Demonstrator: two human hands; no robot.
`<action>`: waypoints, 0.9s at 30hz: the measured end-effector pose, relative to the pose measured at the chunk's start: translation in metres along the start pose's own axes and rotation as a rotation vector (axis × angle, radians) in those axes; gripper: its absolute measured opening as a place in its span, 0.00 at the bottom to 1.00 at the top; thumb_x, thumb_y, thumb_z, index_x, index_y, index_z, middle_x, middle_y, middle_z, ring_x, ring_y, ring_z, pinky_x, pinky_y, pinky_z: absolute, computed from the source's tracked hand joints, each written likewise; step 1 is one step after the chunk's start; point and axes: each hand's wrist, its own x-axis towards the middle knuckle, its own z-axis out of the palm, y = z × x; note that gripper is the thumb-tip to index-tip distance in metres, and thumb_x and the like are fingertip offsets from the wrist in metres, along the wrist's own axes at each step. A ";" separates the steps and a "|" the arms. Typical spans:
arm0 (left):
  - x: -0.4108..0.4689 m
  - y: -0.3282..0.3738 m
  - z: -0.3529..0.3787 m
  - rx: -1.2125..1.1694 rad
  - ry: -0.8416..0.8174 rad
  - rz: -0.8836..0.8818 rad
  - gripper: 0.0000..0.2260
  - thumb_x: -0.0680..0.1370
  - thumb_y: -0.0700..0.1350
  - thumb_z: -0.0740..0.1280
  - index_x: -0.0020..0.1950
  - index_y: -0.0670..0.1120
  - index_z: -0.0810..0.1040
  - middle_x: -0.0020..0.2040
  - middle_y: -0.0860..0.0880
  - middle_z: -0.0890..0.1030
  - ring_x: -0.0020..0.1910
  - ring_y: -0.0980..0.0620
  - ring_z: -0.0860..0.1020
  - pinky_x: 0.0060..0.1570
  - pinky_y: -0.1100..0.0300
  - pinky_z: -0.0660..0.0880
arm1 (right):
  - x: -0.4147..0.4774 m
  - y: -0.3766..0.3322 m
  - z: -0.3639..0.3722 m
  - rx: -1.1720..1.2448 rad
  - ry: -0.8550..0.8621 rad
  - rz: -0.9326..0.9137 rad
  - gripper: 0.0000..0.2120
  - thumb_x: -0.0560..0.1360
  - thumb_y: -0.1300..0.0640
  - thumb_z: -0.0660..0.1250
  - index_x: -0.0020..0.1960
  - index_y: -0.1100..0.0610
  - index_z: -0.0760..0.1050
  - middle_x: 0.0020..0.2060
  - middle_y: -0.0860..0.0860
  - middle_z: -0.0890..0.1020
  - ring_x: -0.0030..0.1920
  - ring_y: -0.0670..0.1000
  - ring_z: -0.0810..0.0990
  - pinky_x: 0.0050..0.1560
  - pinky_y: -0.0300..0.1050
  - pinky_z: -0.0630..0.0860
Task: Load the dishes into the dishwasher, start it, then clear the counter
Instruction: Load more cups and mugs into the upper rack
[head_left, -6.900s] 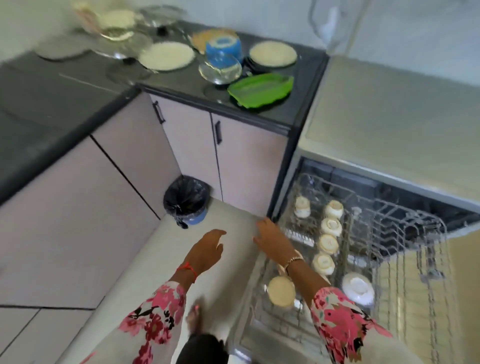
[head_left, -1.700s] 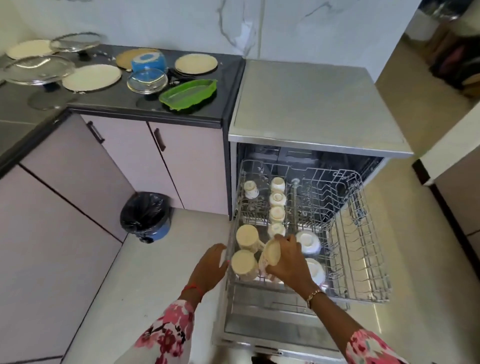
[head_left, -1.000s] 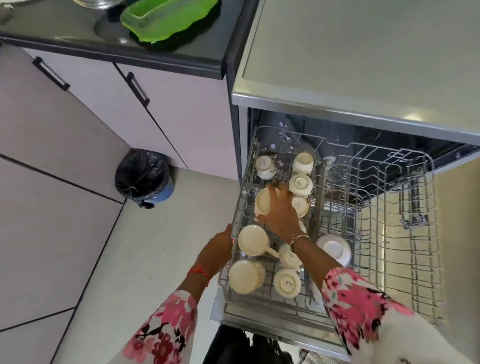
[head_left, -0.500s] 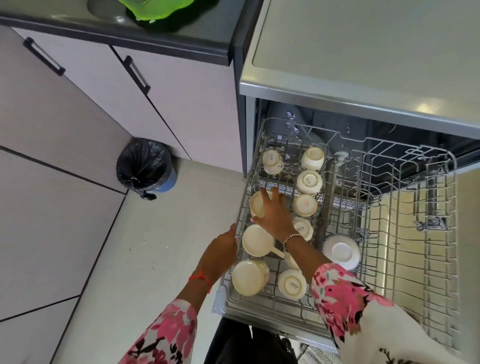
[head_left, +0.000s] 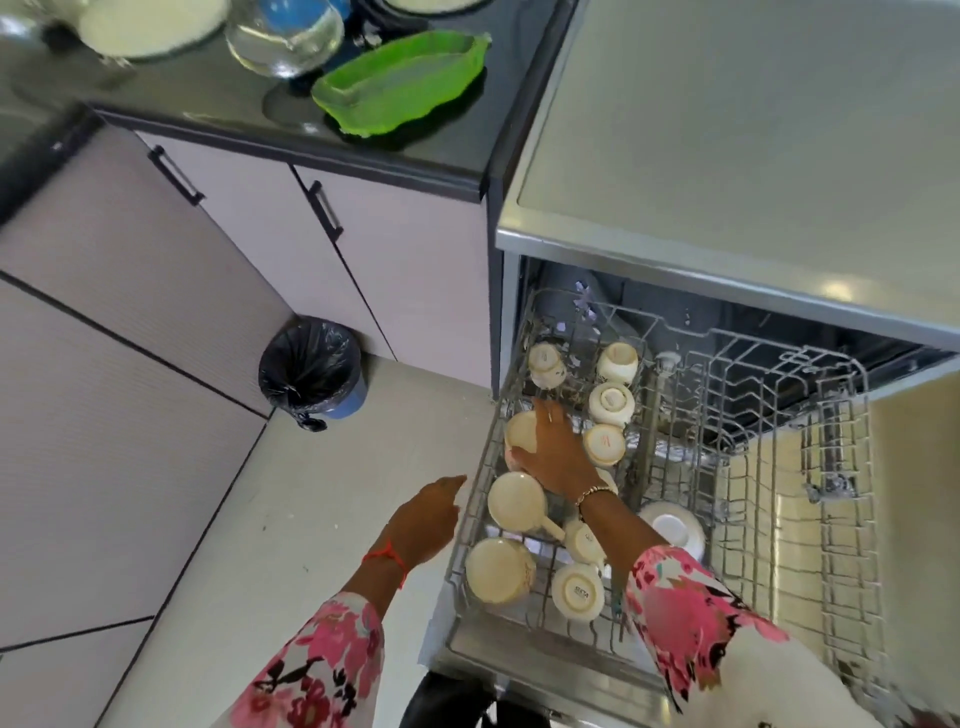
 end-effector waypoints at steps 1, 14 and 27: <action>-0.007 -0.005 -0.007 -0.002 0.022 -0.006 0.21 0.81 0.40 0.54 0.74 0.46 0.57 0.73 0.47 0.63 0.72 0.50 0.62 0.67 0.61 0.60 | -0.004 -0.010 -0.006 -0.011 0.020 -0.036 0.36 0.76 0.50 0.64 0.75 0.60 0.49 0.74 0.58 0.54 0.73 0.59 0.56 0.70 0.54 0.61; -0.072 -0.165 -0.149 0.024 0.365 -0.036 0.15 0.78 0.39 0.54 0.63 0.49 0.70 0.65 0.51 0.70 0.60 0.58 0.74 0.59 0.69 0.65 | 0.018 -0.199 0.012 -0.203 0.019 -0.193 0.16 0.79 0.57 0.56 0.65 0.61 0.66 0.63 0.56 0.71 0.62 0.54 0.71 0.61 0.43 0.66; -0.006 -0.277 -0.327 -0.071 0.522 0.014 0.13 0.78 0.37 0.57 0.58 0.41 0.77 0.60 0.43 0.77 0.62 0.45 0.74 0.61 0.58 0.67 | 0.136 -0.370 -0.058 -0.118 0.346 -0.276 0.12 0.79 0.57 0.58 0.58 0.63 0.73 0.55 0.57 0.76 0.57 0.57 0.74 0.57 0.45 0.69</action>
